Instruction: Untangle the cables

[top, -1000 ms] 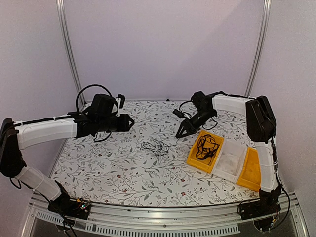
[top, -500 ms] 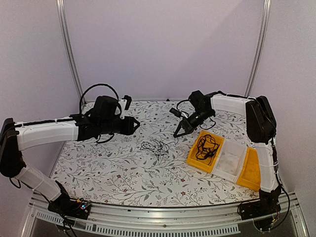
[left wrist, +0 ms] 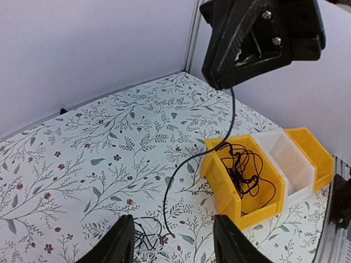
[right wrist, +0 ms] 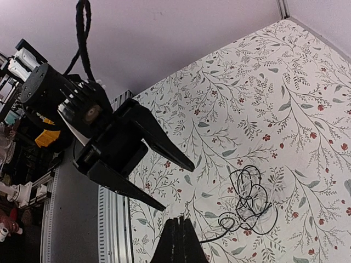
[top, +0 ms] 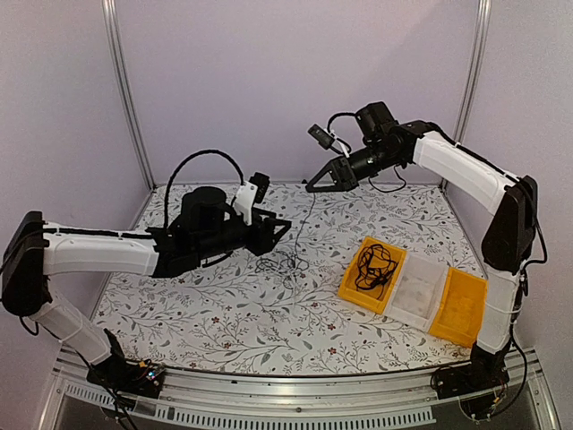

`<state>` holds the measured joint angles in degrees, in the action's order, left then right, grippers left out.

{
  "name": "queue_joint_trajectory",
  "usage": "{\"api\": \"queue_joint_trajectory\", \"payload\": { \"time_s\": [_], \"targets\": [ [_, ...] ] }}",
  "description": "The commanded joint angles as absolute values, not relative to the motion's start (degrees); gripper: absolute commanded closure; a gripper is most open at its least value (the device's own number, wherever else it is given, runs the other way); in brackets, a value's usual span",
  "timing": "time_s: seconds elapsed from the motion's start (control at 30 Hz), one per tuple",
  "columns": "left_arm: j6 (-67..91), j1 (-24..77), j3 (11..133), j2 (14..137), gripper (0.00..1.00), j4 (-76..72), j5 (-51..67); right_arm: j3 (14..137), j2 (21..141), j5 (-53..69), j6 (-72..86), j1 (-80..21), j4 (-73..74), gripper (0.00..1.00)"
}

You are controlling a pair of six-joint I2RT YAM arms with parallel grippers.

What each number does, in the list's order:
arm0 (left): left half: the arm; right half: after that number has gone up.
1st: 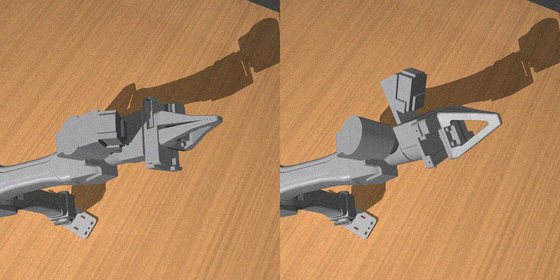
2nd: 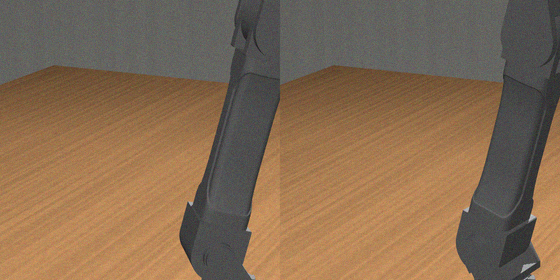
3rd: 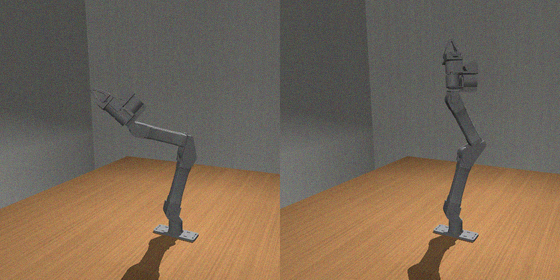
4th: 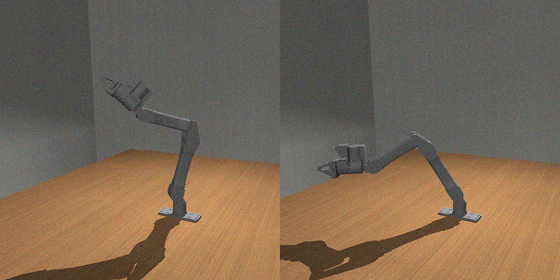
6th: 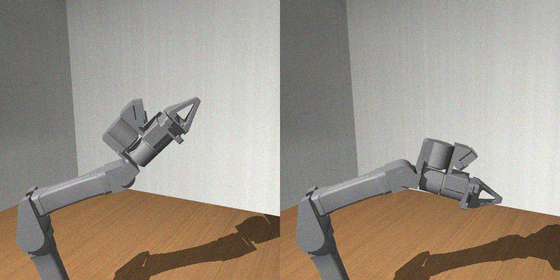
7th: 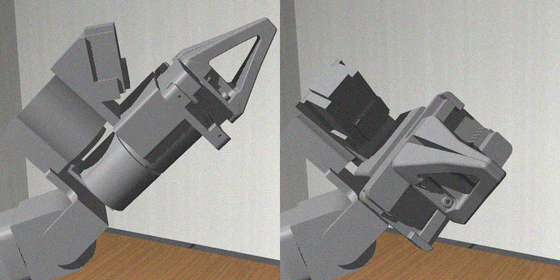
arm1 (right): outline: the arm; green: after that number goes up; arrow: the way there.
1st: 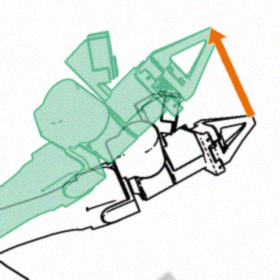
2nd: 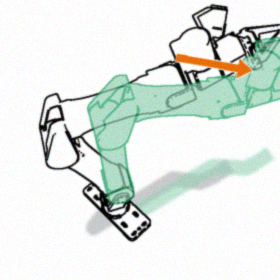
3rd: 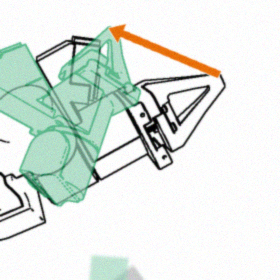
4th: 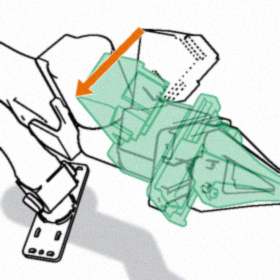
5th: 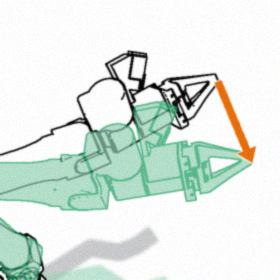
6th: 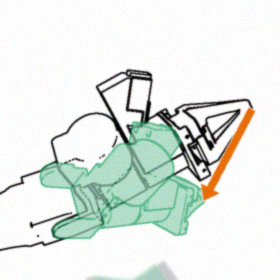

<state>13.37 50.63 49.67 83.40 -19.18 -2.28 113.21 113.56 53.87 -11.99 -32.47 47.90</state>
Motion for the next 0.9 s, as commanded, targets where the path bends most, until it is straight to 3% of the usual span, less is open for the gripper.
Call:
{"api": "queue_joint_trajectory", "payload": {
  "time_s": [0.0, 0.13, 0.4, 0.6, 0.87],
  "targets": [
    [10.0, 51.4, 52.8, 91.5, 0.48, -28.2, -1.9, 113.7, 111.8, 54.5, -12.0, -33.3, 48.3, 1.00],
    [11.3, 51.3, 55.6, 98.7, 0.50, -32.5, -0.4, 115.2, 110.0, 54.4, -12.1, -33.3, 48.8, 1.00],
    [11.2, 50.9, 60.2, 110.9, 0.76, -34.3, 1.2, 122.2, 105.6, 53.8, -9.3, -33.3, 47.7, 1.00],
    [11.4, 49.4, 60.1, 114.5, 0.81, -33.4, 0.9, 134.8, 104.6, 54.5, -4.6, -31.9, 44.3, 1.00],
    [12.5, 45.8, 55.6, 114.2, 0.83, -28.1, 0.2, 142.0, 102.0, 54.0, 6.5, -24.8, 33.1, 1.00]
  ]
}}
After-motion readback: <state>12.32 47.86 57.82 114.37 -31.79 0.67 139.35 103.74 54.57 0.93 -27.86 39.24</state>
